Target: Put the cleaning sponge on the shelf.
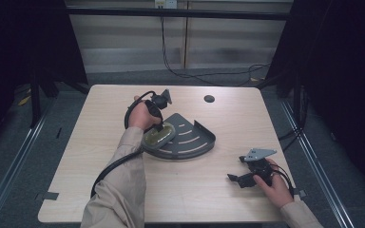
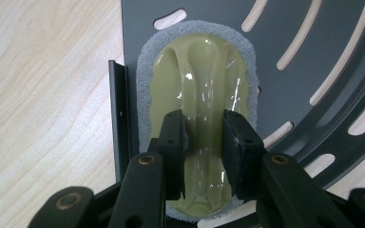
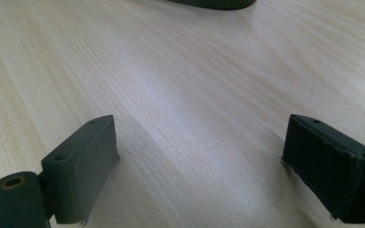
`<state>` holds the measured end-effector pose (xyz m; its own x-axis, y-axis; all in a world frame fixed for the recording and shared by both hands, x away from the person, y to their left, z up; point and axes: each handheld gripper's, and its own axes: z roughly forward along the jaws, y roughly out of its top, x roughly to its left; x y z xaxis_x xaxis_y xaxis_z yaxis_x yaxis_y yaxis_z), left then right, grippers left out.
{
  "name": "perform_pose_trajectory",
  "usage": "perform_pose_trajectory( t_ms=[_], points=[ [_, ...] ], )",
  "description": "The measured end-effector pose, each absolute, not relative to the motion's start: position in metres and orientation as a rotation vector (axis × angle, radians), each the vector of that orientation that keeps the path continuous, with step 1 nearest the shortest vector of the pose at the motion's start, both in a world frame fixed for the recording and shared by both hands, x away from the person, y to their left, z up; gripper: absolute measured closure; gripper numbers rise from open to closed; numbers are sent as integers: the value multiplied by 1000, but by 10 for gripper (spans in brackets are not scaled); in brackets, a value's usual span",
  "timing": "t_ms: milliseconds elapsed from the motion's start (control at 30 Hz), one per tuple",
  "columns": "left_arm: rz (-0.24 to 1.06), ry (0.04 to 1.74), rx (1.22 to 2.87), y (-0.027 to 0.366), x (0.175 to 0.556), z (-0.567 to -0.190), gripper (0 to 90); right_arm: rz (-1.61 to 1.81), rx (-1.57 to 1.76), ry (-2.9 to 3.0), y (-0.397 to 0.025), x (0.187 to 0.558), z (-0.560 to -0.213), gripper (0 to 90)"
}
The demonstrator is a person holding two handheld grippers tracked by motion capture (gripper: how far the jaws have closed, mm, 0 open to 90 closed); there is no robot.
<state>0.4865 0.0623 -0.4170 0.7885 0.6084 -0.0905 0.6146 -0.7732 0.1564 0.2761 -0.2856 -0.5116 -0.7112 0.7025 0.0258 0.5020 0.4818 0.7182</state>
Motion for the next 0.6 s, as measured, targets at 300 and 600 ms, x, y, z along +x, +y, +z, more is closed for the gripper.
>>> perform_pose_trajectory(
  t_ms=[300, 600],
  points=[
    [-46, 980, 2793, 62, 485, -418, 710, 1058, 1025, 2459, -286, 276, -512, 105],
    [-32, 995, 2775, 63, 483, -419, 709, 1060, 1025, 2460, -286, 276, -512, 105]
  ],
)
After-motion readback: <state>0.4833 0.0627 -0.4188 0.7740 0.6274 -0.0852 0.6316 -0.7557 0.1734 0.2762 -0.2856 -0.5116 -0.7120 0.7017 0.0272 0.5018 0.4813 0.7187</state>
